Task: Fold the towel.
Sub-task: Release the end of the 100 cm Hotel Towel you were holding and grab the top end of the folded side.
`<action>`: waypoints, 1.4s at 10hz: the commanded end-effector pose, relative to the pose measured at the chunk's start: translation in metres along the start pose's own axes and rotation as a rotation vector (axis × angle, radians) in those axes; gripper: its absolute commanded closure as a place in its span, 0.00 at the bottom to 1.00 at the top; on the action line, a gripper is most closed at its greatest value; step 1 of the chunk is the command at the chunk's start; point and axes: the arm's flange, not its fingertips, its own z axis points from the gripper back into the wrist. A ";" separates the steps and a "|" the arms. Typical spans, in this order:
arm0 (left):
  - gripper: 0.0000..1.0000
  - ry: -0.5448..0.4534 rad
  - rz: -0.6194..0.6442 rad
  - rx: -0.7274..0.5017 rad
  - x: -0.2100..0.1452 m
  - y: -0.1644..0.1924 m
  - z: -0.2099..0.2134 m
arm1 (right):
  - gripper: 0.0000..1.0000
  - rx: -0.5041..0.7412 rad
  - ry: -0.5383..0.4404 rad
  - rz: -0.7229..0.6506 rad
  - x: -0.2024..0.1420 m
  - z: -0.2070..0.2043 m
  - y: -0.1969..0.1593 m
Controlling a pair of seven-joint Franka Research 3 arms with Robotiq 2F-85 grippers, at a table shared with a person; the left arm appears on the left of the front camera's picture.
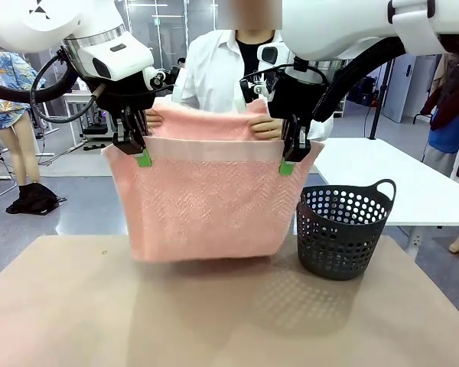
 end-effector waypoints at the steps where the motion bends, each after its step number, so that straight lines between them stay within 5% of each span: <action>1: 1.00 -0.001 0.000 0.001 -0.001 0.000 0.001 | 1.00 -0.005 0.005 0.007 -0.001 0.002 0.000; 14: 1.00 -0.001 0.000 0.001 -0.001 0.000 0.001 | 1.00 -0.005 0.005 0.007 -0.001 0.002 0.000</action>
